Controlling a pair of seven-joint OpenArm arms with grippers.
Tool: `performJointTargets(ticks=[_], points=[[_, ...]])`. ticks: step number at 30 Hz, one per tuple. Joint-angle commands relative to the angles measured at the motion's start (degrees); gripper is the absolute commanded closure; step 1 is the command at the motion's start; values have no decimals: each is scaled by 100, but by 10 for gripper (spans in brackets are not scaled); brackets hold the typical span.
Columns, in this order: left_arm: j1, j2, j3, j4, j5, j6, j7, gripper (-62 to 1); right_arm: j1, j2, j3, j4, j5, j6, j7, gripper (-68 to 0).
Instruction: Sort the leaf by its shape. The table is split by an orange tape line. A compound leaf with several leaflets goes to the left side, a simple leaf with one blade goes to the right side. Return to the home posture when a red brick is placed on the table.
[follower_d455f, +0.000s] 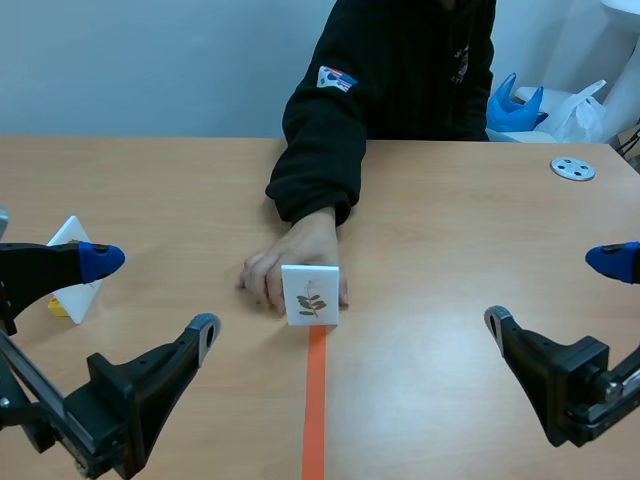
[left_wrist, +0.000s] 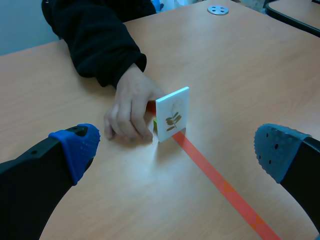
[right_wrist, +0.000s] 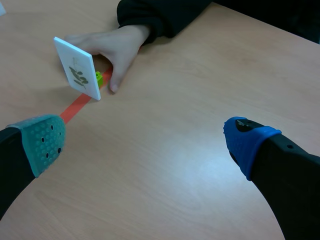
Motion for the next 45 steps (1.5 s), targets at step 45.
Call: performJointTargets(ticks=[45], points=[[-17, -15, -37, 57, -50, -31, 24, -623, 4929, -879, -3491, -4540, -1126, 728, 1051, -679]])
